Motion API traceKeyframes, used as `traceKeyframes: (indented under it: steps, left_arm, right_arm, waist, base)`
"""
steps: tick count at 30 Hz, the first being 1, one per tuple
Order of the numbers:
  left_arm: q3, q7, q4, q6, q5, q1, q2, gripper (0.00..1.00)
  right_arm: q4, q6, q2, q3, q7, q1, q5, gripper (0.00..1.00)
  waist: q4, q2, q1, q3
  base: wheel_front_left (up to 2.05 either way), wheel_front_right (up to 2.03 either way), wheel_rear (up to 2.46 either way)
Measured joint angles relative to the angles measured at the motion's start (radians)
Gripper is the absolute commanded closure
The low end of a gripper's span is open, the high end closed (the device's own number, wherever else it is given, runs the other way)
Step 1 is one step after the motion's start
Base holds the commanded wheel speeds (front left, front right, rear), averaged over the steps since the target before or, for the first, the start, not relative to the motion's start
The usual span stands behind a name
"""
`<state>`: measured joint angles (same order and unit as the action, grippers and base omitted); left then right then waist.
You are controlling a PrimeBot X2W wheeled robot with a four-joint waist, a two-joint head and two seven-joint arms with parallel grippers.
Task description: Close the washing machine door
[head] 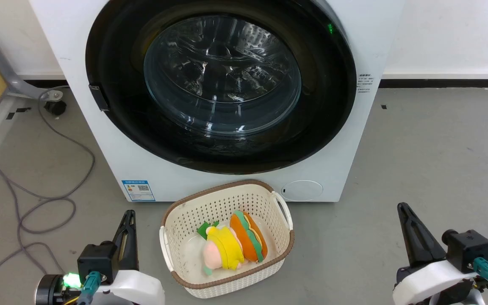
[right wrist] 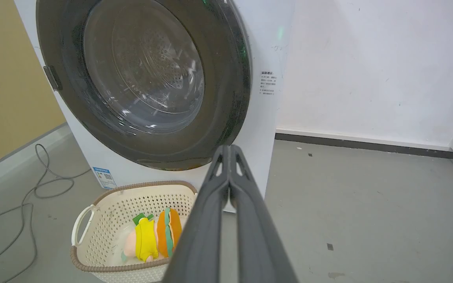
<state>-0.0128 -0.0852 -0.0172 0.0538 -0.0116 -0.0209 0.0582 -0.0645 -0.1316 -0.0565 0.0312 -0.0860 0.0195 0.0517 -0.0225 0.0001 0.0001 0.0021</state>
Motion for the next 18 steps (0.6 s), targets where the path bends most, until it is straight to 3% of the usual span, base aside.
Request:
traceKeyframes:
  steps: [18]
  left_arm:
    - [0.004, 0.038, 0.005, -0.023, 0.001, 0.001, -0.004, 1.0]
  right_arm:
    - [0.024, 0.0, 0.0, -0.012, 0.04, 0.0, -0.025, 1.0]
  waist:
    - [0.01, 0.0, 0.0, -0.001]
  base:
    - [0.0, 0.0, 0.0]
